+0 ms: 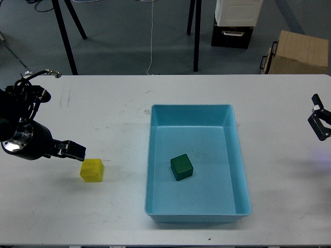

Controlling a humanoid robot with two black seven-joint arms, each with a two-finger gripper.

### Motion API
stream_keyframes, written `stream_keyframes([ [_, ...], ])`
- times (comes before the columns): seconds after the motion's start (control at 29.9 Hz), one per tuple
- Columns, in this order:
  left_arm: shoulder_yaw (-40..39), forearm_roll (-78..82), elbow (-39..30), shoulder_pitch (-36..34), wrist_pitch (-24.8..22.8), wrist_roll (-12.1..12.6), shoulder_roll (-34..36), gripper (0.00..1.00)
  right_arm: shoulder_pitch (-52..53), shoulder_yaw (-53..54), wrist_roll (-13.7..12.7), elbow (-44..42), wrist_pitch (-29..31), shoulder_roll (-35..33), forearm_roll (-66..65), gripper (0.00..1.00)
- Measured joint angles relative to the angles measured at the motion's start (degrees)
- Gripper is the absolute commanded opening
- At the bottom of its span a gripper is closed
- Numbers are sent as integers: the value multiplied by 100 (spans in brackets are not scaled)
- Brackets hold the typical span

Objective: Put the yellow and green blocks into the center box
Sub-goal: 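Move the left gripper over the yellow cube and grasp it, then lift the yellow cube and carry it into the blue tray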

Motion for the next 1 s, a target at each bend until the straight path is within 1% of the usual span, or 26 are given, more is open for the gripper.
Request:
stream_keyframes([
  [0.13, -151, -1, 219, 319, 1, -2, -203, 100, 2, 6, 7, 0, 0, -31, -33, 100],
  [0.43, -270, -3, 521, 551, 0, 5, -544, 100, -15, 15, 9, 0, 0, -38, -36, 100],
  [0.74, -481, -8, 968, 942, 1, -1, -948, 99, -19, 15, 9, -17, 0, -37, -36, 100],
  [1.0, -583, -4, 1071, 1073, 1, 34, -1051, 99, -32, 17, 9, -18, 0, -35, -45, 100],
])
